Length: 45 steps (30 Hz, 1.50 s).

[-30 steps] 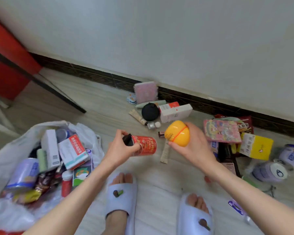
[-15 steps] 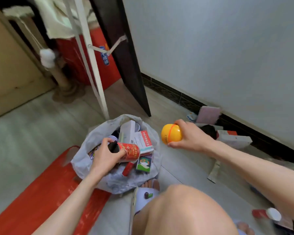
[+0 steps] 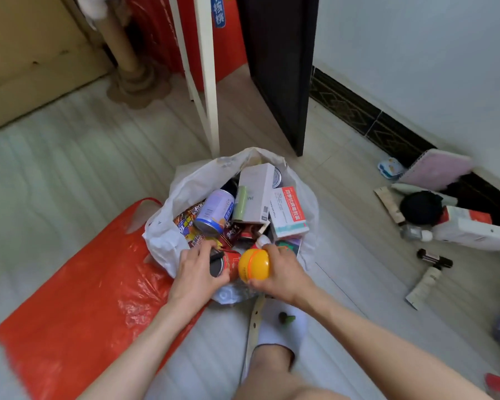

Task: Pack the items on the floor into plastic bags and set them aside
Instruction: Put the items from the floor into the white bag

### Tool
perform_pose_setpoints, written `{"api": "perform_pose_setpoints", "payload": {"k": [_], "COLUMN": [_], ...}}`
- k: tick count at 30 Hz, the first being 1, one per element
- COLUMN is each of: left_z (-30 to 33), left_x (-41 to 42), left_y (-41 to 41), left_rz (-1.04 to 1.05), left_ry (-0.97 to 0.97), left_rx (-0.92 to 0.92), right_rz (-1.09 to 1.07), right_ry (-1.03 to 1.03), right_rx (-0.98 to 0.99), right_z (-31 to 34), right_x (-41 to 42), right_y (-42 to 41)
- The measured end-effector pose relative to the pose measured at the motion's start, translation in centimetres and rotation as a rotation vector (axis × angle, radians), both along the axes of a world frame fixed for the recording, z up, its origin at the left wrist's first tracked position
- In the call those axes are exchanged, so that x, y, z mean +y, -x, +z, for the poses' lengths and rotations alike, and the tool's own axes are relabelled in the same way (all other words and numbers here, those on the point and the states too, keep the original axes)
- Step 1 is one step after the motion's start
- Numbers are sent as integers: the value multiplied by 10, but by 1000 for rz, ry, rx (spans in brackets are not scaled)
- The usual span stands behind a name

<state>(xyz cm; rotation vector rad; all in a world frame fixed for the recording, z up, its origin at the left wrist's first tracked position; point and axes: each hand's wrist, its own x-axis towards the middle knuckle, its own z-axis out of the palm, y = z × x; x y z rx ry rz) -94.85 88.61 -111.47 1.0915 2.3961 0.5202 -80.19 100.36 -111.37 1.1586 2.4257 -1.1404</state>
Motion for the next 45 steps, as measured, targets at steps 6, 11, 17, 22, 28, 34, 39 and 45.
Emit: {"api": "perform_pose_setpoints", "payload": {"k": [6,11,17,22,28,34,39,45], "left_z": [-17,-26,-29,-29,-30,-24,-9,14], "left_x": [0,1,-12,-22,-10,-6,-7,53], "left_y": [13,19,27,26,16,19,15,-23], "left_rz": [-68,-110,-80,-132,63,13,-91,-330], "left_ry": [-33,-63,-77,-70,-32,28,48,-115], "left_rx": [185,236,265,300,288,270,334,307], "right_rz": [177,271,269,304,448,487,362,81], "right_ry": [-186,-319,-445,-550,-614,-564,-528,-577], "right_rx": [40,111,101,140,41,13,230,259], "right_z": [-17,-21,-33,-35,-32,-48,-29,9], "right_x": [-10,-4,-6,-11,-12,-9,-3,47], "right_y": [13,25,52,50,57,46,22,-37]}}
